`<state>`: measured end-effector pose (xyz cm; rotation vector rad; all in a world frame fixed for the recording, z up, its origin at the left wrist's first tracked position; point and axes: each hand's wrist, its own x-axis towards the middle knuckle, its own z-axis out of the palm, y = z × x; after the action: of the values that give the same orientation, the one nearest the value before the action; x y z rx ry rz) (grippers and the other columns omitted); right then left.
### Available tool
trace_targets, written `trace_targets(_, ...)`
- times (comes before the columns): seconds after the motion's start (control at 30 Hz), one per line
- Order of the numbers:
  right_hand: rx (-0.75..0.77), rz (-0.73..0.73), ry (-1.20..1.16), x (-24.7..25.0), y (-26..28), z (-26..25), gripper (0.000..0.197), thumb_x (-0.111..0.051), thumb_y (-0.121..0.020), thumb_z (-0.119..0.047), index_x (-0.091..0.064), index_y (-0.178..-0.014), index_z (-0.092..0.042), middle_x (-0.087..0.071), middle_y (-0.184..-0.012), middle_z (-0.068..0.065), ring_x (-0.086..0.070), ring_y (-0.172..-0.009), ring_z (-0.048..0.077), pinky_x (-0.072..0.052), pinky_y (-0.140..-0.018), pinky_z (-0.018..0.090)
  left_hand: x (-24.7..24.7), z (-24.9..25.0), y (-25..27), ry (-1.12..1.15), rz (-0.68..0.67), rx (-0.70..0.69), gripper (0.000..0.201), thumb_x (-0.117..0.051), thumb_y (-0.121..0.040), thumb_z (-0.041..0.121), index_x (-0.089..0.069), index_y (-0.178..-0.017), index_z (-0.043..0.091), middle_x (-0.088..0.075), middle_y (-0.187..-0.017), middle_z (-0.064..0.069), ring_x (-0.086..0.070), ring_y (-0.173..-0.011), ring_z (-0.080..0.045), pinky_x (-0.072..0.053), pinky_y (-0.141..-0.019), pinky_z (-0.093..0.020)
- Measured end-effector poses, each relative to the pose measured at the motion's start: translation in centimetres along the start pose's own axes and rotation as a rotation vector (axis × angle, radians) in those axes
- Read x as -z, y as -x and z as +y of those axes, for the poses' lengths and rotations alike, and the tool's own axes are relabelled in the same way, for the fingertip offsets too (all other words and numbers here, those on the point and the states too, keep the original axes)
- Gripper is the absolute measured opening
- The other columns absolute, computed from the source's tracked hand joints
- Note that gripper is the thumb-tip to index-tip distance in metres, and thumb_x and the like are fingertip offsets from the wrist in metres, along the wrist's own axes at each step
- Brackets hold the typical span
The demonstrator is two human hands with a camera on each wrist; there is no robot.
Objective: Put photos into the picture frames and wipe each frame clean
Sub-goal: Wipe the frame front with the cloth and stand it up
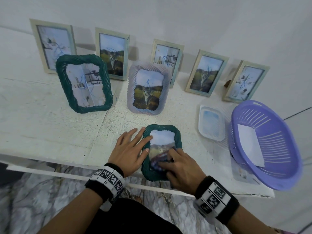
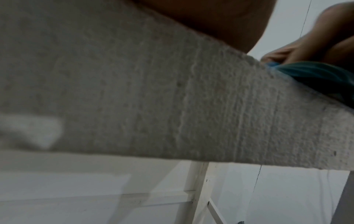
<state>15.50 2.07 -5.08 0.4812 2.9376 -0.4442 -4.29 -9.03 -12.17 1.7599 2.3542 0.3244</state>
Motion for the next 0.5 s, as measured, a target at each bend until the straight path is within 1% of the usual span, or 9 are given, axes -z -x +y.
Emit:
trace_targets(0.07,0.014,-0.016,0.005,0.7,1.2,0.6,0.034,-0.049,-0.074,-0.032,-0.072,-0.099,-0.033,-0.052,-0.09,-0.001,-0.046,-0.081,0.021,-0.043,-0.06,0.031,0.0,0.0,0.0,0.002,0.005,-0.002,0.049,-0.027,-0.097,0.051,-0.037,-0.144,0.039,-0.025,-0.158,0.006,-0.027,-0.142,-0.024,-0.016,-0.112,-0.042)
trace_targets(0.13,-0.04,0.005,0.049,1.0,1.0,2.0,0.032,-0.046,-0.077,-0.034,-0.072,-0.095,-0.034,-0.05,-0.088,-0.002,-0.045,-0.077,0.019,-0.043,-0.058,0.031,0.1,0.0,-0.1,0.005,0.001,-0.001,0.049,-0.026,-0.097,0.051,-0.037,-0.143,0.039,-0.025,-0.158,0.006,-0.027,-0.142,-0.024,-0.017,-0.112,-0.043)
trace_targets(0.2,-0.141,0.047,0.076,1.1,0.1,3.3,0.034,-0.041,-0.08,-0.035,-0.072,-0.095,-0.029,-0.05,-0.089,0.0,-0.046,-0.077,0.02,-0.046,-0.058,0.034,0.1,0.0,-0.1,0.002,-0.002,0.001,0.05,-0.025,-0.097,0.052,-0.037,-0.143,0.04,-0.025,-0.158,0.006,-0.027,-0.142,-0.024,-0.018,-0.112,-0.044)
trace_targets(0.27,-0.207,0.089,0.081,0.9,-0.6,3.4,0.037,-0.039,-0.081,-0.034,-0.071,-0.097,-0.024,-0.053,-0.092,0.004,-0.048,-0.079,0.024,-0.048,-0.06,0.035,0.2,0.0,-0.1,0.002,-0.002,0.0,0.05,-0.024,-0.097,0.052,-0.037,-0.144,0.04,-0.025,-0.158,0.006,-0.026,-0.142,-0.024,-0.017,-0.112,-0.043)
trace_targets(0.3,-0.208,0.101,0.076,0.6,-0.6,2.9,0.038,-0.039,-0.081,-0.033,-0.071,-0.097,-0.022,-0.054,-0.093,0.004,-0.049,-0.082,0.025,-0.049,-0.062,0.036,0.2,0.0,0.0,0.004,-0.001,0.0,0.05,-0.024,-0.097,0.052,-0.037,-0.144,0.039,-0.025,-0.158,0.006,-0.026,-0.142,-0.024,-0.017,-0.112,-0.043)
trace_targets(0.37,-0.144,0.09,0.046,0.1,0.4,1.5,0.033,-0.041,-0.081,-0.031,-0.07,-0.092,-0.022,-0.052,-0.094,0.003,-0.047,-0.086,0.024,-0.049,-0.064,0.036,0.2,0.0,0.0,0.006,0.0,-0.001,0.051,-0.024,-0.097,0.052,-0.037,-0.144,0.039,-0.025,-0.158,0.007,-0.026,-0.143,-0.024,-0.015,-0.112,-0.042)
trace_targets(0.43,-0.053,0.049,0.006,0.1,1.9,0.1,0.027,-0.046,-0.076,-0.029,-0.07,-0.088,-0.026,-0.046,-0.089,-0.001,-0.044,-0.083,0.021,-0.043,-0.06,0.032,0.2,0.0,0.0,0.003,-0.003,0.0,0.051,-0.024,-0.097,0.053,-0.036,-0.144,0.04,-0.023,-0.159,0.007,-0.024,-0.143,-0.023,-0.015,-0.112,-0.042)
trace_targets(0.5,-0.032,0.033,0.015,0.5,2.2,0.5,0.028,-0.048,-0.074,-0.03,-0.072,-0.09,-0.031,-0.045,-0.085,-0.002,-0.044,-0.076,0.019,-0.038,-0.056,0.029,0.2,0.0,-0.1,0.002,-0.007,0.001,0.051,-0.023,-0.097,0.054,-0.034,-0.145,0.041,-0.022,-0.159,0.007,-0.023,-0.144,-0.023,-0.015,-0.113,-0.042)
